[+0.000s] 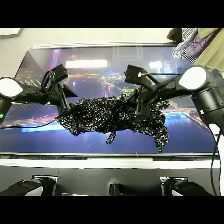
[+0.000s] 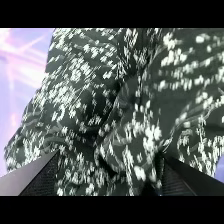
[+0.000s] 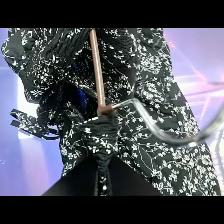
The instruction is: Fold the clothes and pants, and hang the long-sleeved shirts on hangers.
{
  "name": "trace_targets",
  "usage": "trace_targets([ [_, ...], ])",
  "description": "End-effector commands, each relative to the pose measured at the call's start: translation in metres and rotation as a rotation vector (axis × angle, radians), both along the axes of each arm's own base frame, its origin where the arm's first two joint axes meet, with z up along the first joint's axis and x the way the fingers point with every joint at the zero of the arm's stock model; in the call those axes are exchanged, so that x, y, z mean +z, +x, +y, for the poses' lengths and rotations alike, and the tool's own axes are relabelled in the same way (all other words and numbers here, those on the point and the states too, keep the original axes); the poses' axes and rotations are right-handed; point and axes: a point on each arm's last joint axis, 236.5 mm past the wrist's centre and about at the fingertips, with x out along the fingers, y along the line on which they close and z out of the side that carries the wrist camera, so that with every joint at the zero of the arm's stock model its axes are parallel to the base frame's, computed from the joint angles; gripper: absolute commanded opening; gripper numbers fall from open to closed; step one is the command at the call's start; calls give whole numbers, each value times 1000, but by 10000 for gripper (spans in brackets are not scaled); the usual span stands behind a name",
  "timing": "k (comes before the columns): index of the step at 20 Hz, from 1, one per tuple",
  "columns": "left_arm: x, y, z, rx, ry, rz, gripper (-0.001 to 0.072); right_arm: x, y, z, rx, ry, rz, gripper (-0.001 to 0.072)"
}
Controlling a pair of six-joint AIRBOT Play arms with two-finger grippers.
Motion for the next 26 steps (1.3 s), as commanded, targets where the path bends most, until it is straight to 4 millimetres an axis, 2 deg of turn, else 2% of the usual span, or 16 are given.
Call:
trace_targets([
  [1, 4, -3, -18, -44, -86, 15, 715, -1, -3, 3, 34, 8, 2, 15],
  [4, 9, -12, -34, -79, -162, 61, 711, -6, -2, 5, 36, 13, 20, 15],
  [5, 9, -13, -35, -84, -164, 63, 605, -9, -1, 5, 36, 12, 27, 15],
  [6, 9, -14, -36, -88, -164, 66, 370, -11, 0, 6, 36, 10, 33, 16],
  [7, 8, -14, -36, -89, -163, 66, 65, -12, 1, 6, 35, 9, 36, 16],
  [8, 8, -14, -36, -90, -162, 63, 22, -12, 2, 5, 31, 9, 32, 16],
  [12, 10, -14, -36, -91, -163, 58, 20, -11, 5, 1, 17, -10, 16, 19],
  [13, 11, -15, -36, -91, -163, 55, 19, -9, 5, -3, 0, -20, 9, 52],
  [14, 13, -15, -36, -91, -164, 52, 19, -5, 9, -9, -23, -40, -22, 213],
  [15, 15, -16, -36, -92, -164, 47, 19, 1, 13, -16, -65, -54, -43, 314],
  [16, 17, -17, -36, -93, -166, 39, 18, 11, 18, -25, -126, -55, -63, 328],
  [18, 25, -21, -36, -107, -165, 11, 19, 34, 22, -49, -211, -35, -111, 429],
  [21, 39, -31, -37, -158, -156, -49, 18, 55, 28, -105, -375, -25, -132, 425],
  [24, 53, -41, -39, -174, -162, -86, 18, 56, 31, -147, -484, -2, -94, 455],
  [25, 57, -43, -40, -177, -164, -97, 18, 54, 34, -155, -508, 5, -84, 548],
  [26, 60, -47, -41, -184, -165, -106, 19, 48, 36, -159, -514, 8, -70, 563],
])
